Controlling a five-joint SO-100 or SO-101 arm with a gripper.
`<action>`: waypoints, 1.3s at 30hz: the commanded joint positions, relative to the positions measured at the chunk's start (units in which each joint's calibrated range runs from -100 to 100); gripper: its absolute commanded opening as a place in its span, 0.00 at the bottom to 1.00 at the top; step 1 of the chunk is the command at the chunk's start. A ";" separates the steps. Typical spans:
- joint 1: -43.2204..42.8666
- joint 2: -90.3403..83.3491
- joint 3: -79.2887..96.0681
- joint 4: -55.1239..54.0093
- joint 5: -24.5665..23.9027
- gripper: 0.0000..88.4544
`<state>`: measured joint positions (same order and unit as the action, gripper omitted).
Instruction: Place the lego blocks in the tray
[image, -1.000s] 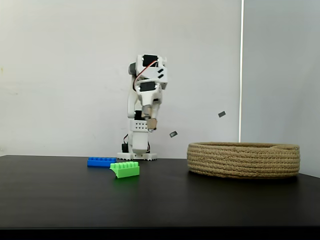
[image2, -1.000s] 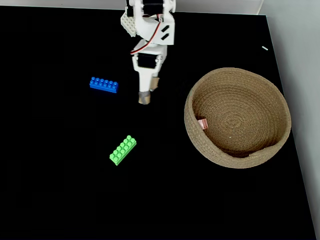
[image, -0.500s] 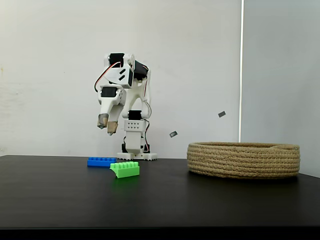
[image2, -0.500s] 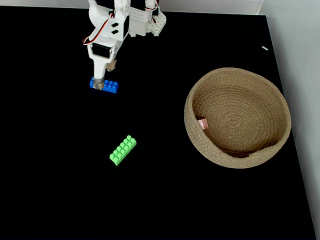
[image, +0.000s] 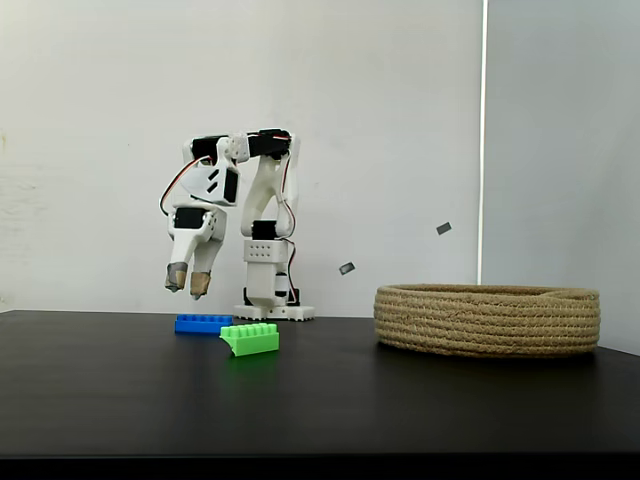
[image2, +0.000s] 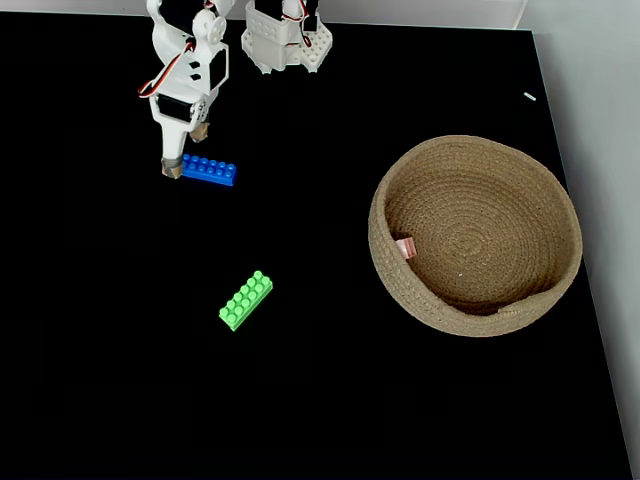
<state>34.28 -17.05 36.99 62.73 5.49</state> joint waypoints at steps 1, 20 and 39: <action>-0.40 1.40 -0.83 -2.46 -0.10 0.32; -2.21 7.50 -1.19 -5.96 0.93 0.16; -1.47 7.07 -0.46 -8.54 3.47 0.21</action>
<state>32.17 -9.08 37.07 55.26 8.47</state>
